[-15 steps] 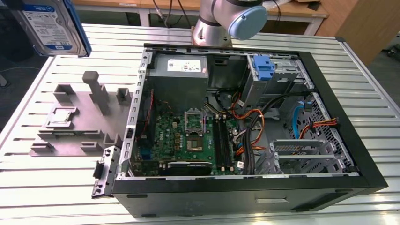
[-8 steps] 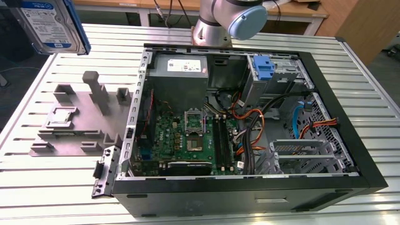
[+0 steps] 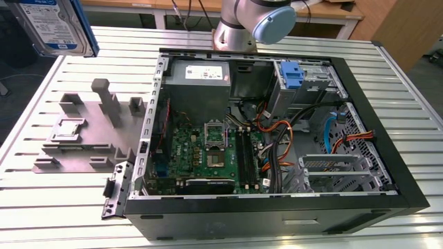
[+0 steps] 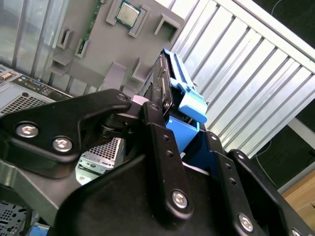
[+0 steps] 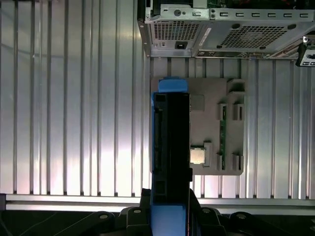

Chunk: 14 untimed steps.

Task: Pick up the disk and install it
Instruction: 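Pick up the disk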

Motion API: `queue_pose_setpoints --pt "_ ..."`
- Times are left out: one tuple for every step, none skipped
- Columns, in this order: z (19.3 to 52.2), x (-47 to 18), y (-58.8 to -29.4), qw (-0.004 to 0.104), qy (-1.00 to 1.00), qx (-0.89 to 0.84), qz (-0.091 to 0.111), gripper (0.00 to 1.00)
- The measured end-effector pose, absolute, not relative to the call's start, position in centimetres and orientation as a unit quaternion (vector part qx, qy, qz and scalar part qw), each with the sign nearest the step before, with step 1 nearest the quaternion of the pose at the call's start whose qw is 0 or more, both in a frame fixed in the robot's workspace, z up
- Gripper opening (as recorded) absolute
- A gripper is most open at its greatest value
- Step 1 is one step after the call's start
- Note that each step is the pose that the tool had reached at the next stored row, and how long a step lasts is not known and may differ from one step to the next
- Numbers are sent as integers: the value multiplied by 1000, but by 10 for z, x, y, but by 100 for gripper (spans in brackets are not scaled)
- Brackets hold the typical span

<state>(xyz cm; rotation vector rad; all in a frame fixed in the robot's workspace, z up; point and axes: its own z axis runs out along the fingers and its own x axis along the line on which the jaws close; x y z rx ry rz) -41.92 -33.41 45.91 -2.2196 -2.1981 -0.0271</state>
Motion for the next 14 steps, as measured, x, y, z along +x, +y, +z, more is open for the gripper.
queue_pose_setpoints --pt "460 -419 -334 9 -704 -710 -9 37" --pt "461 -419 -334 9 -704 -710 -9 37" --pt "462 -419 -334 9 -704 -710 -9 37" --pt "463 -419 -334 9 -704 -710 -9 37" --pt "464 -419 -334 9 -704 -710 -9 37" --pt "465 -419 -334 9 -704 -710 -9 37" --pt "466 -419 -334 9 -704 -710 -9 37" --pt "467 -419 -334 9 -704 -710 -9 37" --pt "467 -419 -334 9 -704 -710 -9 37" --pt "468 -419 -334 9 -704 -710 -9 37" --pt "469 -419 -334 9 -704 -710 -9 37" --pt "470 -419 -334 9 -704 -710 -9 37" --pt "471 -419 -334 9 -704 -710 -9 37" --pt "472 -419 -334 9 -704 -710 -9 37"
